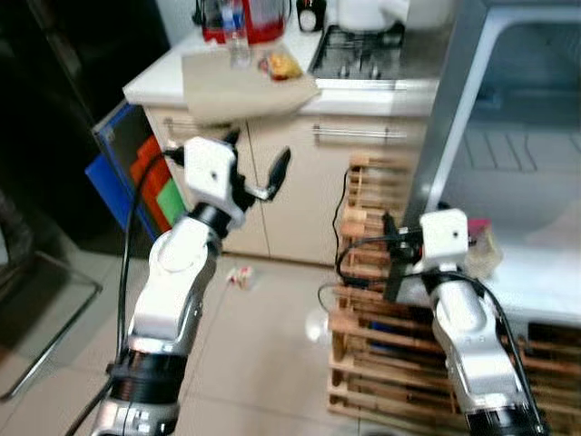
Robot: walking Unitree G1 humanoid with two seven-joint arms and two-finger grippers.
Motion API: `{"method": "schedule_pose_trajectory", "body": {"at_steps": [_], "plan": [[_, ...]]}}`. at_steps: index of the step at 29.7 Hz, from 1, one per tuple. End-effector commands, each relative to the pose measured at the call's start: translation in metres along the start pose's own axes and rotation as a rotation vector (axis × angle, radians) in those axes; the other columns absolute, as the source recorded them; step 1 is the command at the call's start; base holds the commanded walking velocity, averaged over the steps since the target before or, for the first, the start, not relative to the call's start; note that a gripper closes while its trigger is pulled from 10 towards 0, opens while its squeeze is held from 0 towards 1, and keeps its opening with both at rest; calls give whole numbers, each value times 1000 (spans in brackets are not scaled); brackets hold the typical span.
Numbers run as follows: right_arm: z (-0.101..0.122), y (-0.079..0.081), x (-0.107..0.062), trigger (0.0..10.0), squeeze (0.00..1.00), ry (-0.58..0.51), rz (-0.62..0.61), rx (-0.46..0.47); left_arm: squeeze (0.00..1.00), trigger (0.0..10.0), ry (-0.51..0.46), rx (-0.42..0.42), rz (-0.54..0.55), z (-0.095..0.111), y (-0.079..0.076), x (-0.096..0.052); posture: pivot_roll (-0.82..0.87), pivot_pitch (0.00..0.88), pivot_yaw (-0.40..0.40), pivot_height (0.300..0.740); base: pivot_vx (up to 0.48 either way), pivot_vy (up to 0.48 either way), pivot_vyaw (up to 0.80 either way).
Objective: Restocking fridge
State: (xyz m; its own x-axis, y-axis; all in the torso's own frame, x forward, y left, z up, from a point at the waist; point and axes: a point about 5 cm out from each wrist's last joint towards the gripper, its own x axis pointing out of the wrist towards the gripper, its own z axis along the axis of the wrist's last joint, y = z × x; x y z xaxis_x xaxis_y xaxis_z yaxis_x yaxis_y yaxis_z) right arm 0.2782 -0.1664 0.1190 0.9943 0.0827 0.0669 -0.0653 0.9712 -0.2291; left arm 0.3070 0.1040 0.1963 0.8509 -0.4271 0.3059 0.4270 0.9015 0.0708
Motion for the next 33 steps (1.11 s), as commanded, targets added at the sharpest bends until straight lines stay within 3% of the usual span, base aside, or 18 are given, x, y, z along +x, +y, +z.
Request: {"method": "schedule_pose_trajectory", "body": {"at_steps": [1, 3, 5, 8, 13, 16, 18, 20, 24, 25, 26, 29, 33], "plan": [[10, -4, -5, 10000, 0, -44, 14, 19, 0, 10000, -4, 23, 2, 4, 4, -2, -102, 0, 100, 740, 0, 0, 0], [12, -3, -8, 10000, 0, -52, 32, 24, 0, 10000, -1, 24, 0, 3, 4, -3, -102, 0, 100, 740, 0, 0, 0], [7, 0, -25, 10000, 0, -1, 121, 37, 0, 10000, 11, 30, -5, 1, 4, -6, -112, 0, 97, 740, 0, 0, 0], [1, -2, -36, 10000, 0, 32, 136, 34, 0, 10000, 18, 33, -5, 0, 6, -7, -112, 0, 97, 740, 0, 0, 0], [-12, -16, -54, 10000, 0, 98, 68, 27, 0, 10000, 28, 31, -2, -2, 7, -7, -129, 0, 98, 740, 0, 0, 0], [-18, -26, -62, 10000, 0, 132, 16, -26, 0, 10000, 55, 5, -25, -6, 5, -6, -136, 0, 105, 740, 0, 0, 0], [-23, -39, -65, 10000, 0, 159, -56, -72, 0, 10000, 140, -71, -160, -20, -4, -13, -142, 0, 107, 740, 0, 0, 0], [-24, -42, -65, 10000, 0, 163, -64, -70, 0, 10000, 150, -73, -193, -22, -5, -16, -143, 0, 107, 740, 0, 0, 0], [0, -48, -56, 10000, 0, 92, -39, -76, 0, 10000, 300, -24, -306, -44, 6, -35, -142, 0, 111, 740, 0, 0, 0], [6, -50, -54, 10000, 0, 70, -46, -88, 0, 10000, 321, -38, -323, -47, 7, -38, -142, 0, 111, 740, 0, 0, 0], [13, -57, -50, 10000, 0, 49, -74, -100, 0, 10000, 372, -131, -388, -54, 7, -46, -138, 0, 104, 740, 0, 0, 0], [13, -64, -47, 10000, 0, 49, -97, -119, 0, 10000, 440, -108, -404, -66, 11, -55, -139, 0, 102, 740, 0, 0, 0], [11, -75, -45, 10000, 0, 61, -195, -148, 0, 10000, 468, -159, -424, -71, 10, -60, -129, 0, 94, 740, 0, 0, 0]]}}
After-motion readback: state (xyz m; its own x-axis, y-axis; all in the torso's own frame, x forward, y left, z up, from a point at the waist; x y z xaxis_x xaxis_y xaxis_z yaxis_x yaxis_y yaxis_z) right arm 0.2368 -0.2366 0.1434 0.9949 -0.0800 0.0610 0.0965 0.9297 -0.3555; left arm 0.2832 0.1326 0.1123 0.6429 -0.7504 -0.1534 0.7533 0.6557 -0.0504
